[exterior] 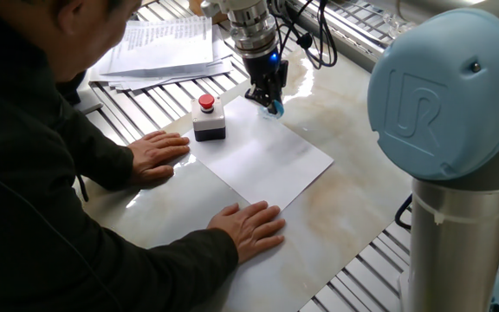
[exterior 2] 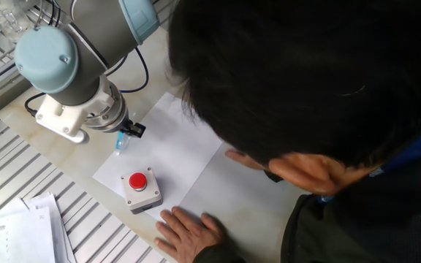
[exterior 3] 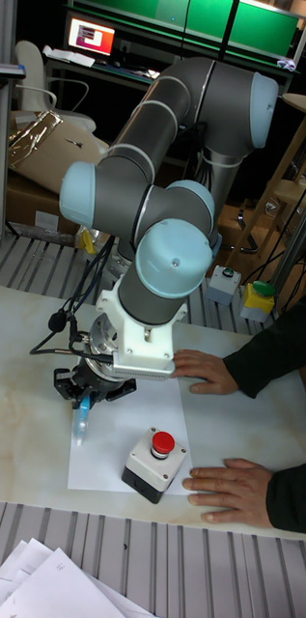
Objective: Use the correction tape on paper
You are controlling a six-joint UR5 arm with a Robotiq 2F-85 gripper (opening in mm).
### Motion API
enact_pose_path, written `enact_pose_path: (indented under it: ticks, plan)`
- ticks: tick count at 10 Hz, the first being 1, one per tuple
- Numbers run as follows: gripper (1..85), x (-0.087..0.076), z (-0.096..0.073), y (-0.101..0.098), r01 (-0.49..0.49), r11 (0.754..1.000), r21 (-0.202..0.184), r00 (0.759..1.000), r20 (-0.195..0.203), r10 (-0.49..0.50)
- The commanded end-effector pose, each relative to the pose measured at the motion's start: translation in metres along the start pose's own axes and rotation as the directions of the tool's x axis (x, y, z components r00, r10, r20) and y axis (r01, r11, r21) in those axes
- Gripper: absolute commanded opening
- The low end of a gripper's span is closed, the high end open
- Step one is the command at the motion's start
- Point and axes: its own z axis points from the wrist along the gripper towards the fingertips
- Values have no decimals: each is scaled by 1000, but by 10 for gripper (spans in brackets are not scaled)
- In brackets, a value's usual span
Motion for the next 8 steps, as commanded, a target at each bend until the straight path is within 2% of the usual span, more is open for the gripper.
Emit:
enact_pose_path:
  ticks: [1, 3, 5, 6, 8]
  plan:
    - [17, 4, -1, 1, -26, 1000, -7, 1000, -15, 26]
    - [17, -1, -1, 3, -23, 1000, -16, 1000, 2, 23]
    - [17, -18, -2, 12, -23, 999, -49, 997, 66, 26]
    - [17, -28, -3, 12, -25, 998, -53, 994, 106, 31]
    - [17, -34, -3, 6, -33, 999, -32, 991, 130, 37]
